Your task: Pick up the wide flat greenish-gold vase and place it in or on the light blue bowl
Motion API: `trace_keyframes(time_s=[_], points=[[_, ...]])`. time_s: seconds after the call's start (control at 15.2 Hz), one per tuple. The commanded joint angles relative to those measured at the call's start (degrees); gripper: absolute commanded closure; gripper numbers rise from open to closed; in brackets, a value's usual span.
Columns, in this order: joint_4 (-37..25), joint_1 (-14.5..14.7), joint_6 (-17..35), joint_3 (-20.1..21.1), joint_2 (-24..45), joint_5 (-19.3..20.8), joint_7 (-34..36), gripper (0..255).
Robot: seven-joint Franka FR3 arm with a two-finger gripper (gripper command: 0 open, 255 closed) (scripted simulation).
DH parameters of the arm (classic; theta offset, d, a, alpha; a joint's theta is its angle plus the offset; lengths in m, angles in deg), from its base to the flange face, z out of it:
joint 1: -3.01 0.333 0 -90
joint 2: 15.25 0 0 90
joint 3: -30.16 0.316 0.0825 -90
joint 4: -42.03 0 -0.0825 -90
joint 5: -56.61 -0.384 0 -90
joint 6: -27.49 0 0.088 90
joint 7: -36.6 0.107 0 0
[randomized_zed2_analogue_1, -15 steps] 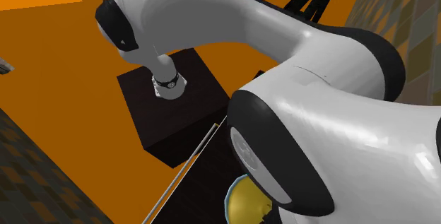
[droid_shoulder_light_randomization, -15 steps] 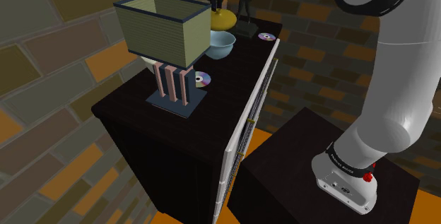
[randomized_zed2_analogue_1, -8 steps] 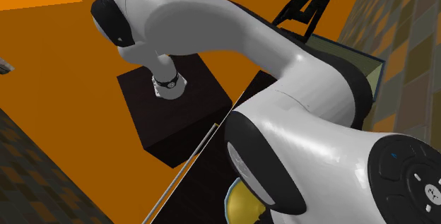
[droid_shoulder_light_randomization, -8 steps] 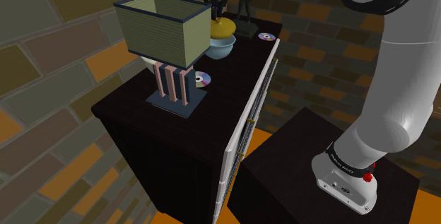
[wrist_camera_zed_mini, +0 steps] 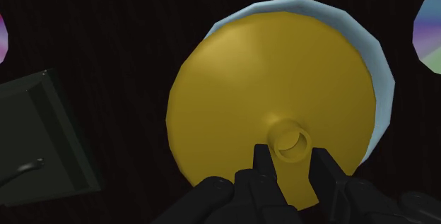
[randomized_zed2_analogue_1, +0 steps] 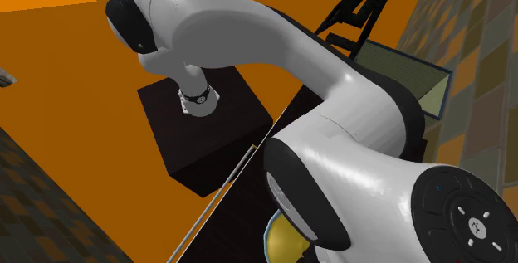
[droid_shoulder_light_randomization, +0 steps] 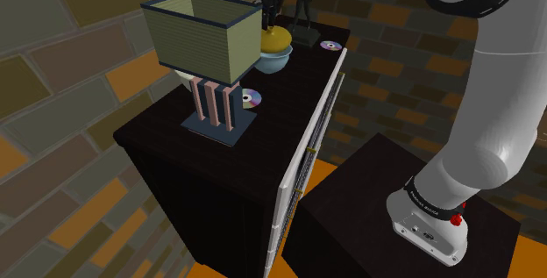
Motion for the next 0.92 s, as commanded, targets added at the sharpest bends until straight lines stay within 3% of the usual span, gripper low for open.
trace_keyframes(time_s=[0.0,0.07,0.4,0.66,0.86], points=[[0.02,0.00,0.02,0.00,-0.02,0.00,0.00,255],[0.02,0.00,0.02,0.00,-0.03,0.00,0.00,0],[0.03,0.00,0.02,0.00,-0.04,0.00,0.00,0],[-9.41,0.91,-8.05,0.12,1.33,0.20,-0.29,0],[-9.40,0.91,-8.05,0.12,1.33,0.20,-0.29,0]])
